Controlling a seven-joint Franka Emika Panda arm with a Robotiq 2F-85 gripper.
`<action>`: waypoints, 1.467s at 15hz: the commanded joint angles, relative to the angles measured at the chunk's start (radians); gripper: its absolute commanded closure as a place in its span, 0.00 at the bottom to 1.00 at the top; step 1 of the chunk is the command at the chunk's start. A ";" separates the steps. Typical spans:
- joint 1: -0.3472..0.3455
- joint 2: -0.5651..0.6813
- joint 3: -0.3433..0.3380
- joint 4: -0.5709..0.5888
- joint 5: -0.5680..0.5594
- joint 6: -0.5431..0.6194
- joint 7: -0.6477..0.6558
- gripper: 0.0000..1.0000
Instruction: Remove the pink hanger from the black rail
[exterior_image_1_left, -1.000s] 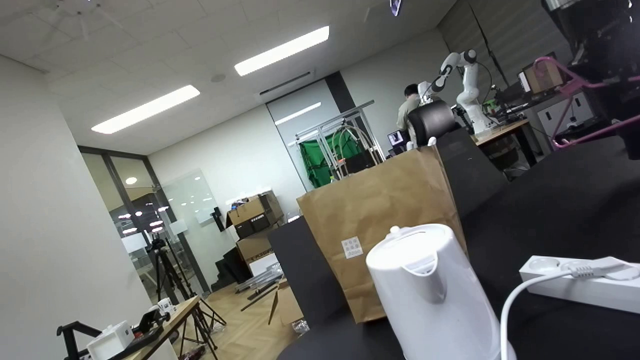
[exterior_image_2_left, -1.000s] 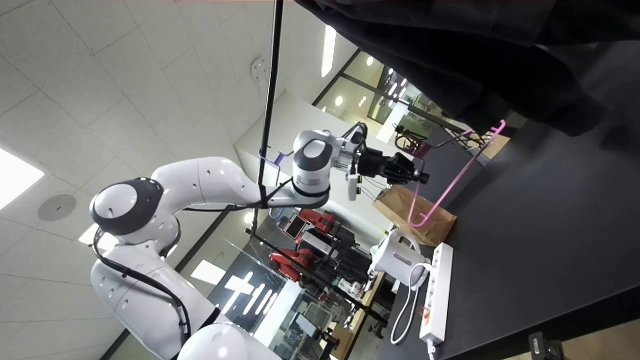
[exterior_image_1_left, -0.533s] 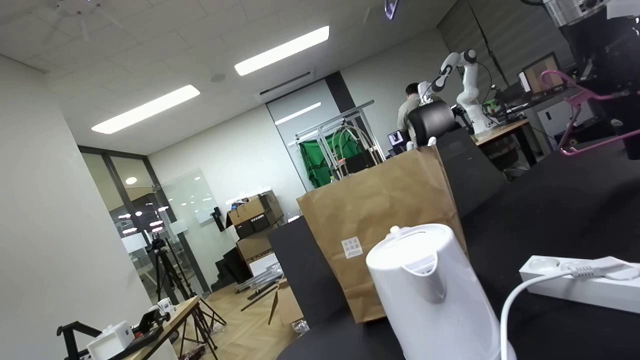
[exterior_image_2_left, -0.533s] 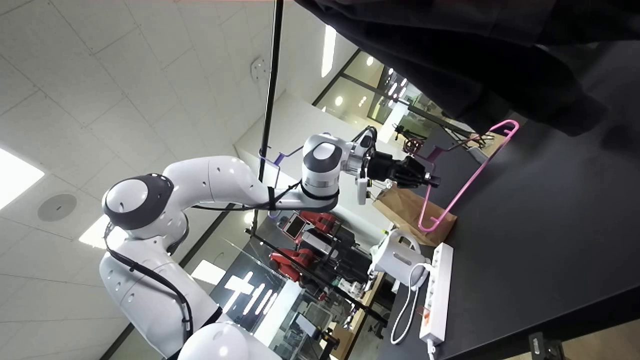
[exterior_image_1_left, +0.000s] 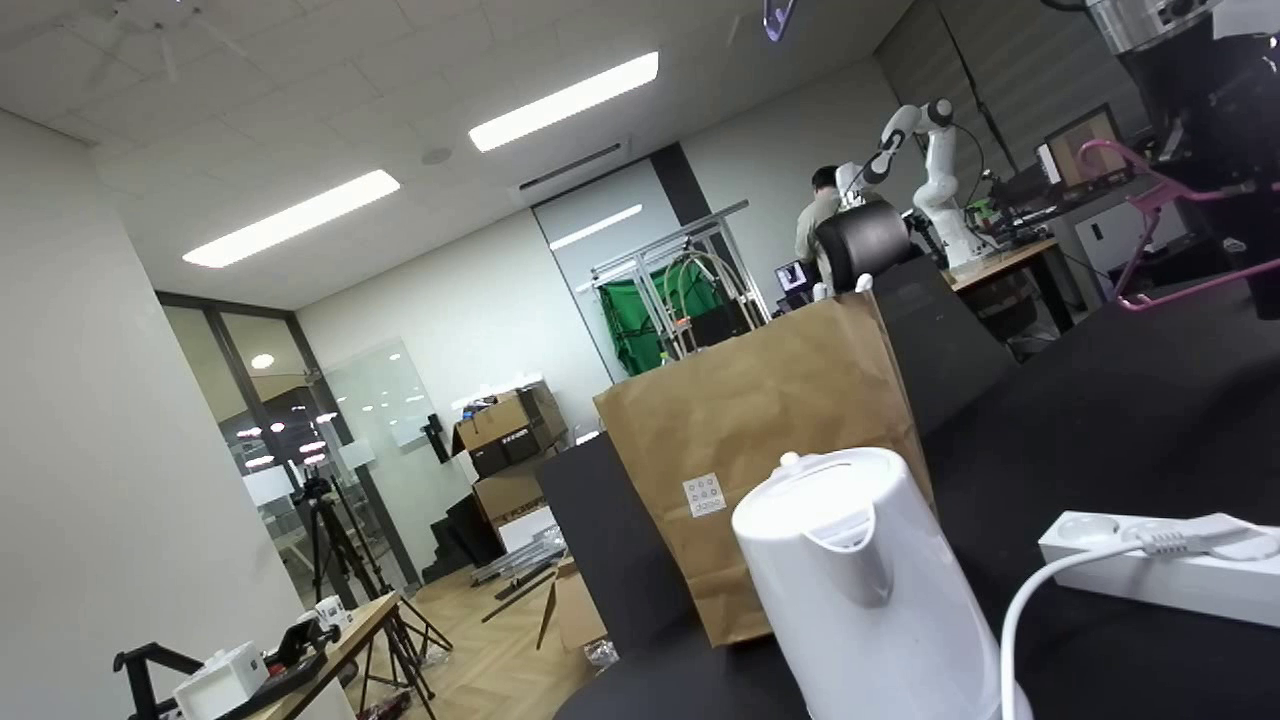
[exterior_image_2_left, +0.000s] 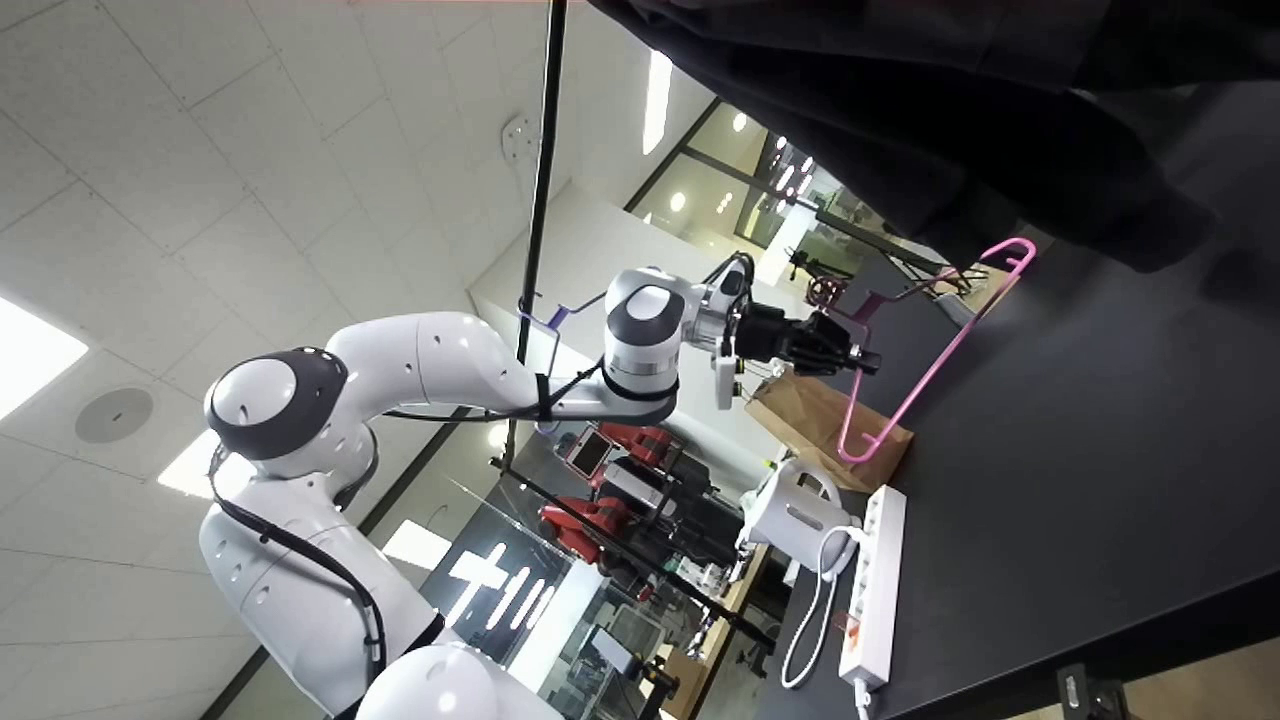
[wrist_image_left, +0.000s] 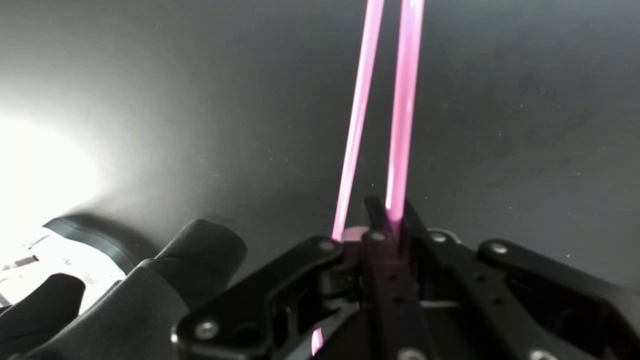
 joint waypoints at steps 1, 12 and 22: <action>0.028 0.041 -0.023 -0.009 -0.006 0.112 0.025 0.98; 0.354 0.334 -0.349 -0.032 -0.251 0.549 0.256 0.98; 0.651 0.541 -0.551 -0.065 0.094 0.681 0.143 0.98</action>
